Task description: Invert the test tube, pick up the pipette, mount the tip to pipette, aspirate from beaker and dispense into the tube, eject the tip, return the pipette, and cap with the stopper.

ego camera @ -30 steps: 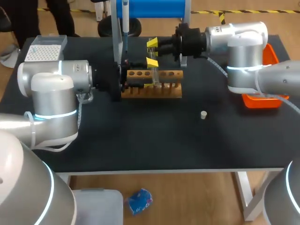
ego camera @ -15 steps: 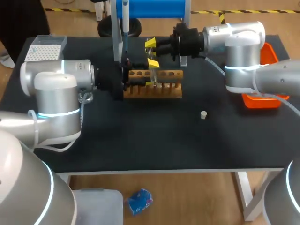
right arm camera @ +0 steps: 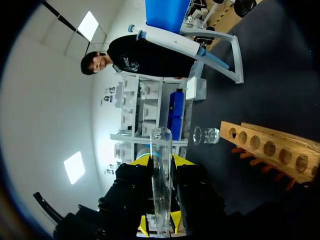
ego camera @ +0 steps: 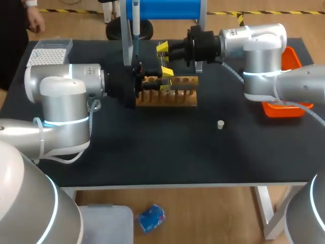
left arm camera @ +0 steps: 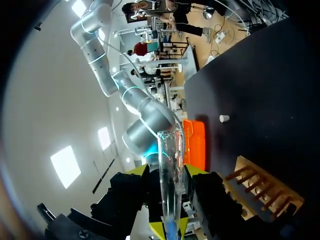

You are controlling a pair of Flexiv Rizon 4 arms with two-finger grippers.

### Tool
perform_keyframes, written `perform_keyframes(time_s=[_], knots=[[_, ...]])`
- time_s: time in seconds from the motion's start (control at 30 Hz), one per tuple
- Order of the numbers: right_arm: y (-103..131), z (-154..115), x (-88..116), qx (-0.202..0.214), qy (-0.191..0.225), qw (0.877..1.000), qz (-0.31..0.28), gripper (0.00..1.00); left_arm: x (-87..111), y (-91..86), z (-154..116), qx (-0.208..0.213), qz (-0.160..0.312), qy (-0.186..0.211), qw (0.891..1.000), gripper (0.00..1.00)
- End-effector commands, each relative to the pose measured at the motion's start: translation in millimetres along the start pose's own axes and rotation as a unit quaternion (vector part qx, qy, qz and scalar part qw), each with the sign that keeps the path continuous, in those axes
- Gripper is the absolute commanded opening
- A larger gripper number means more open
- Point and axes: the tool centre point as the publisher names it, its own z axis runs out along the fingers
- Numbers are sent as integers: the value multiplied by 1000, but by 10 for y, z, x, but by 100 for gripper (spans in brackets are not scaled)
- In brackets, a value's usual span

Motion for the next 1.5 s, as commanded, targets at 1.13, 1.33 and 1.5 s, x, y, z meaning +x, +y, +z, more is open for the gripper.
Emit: perform_keyframes(time_s=[1.13,1.33,1.5], knots=[[-48,-431,228,-4,-31,956,-292,100,-235,54,-293,-56,-120,11,991,0],[-36,-521,152,13,-112,903,-414,100,-367,66,-254,-48,-300,26,952,0],[-188,-721,40,68,-205,761,-611,100,-597,42,-253,-36,-458,52,887,0]])
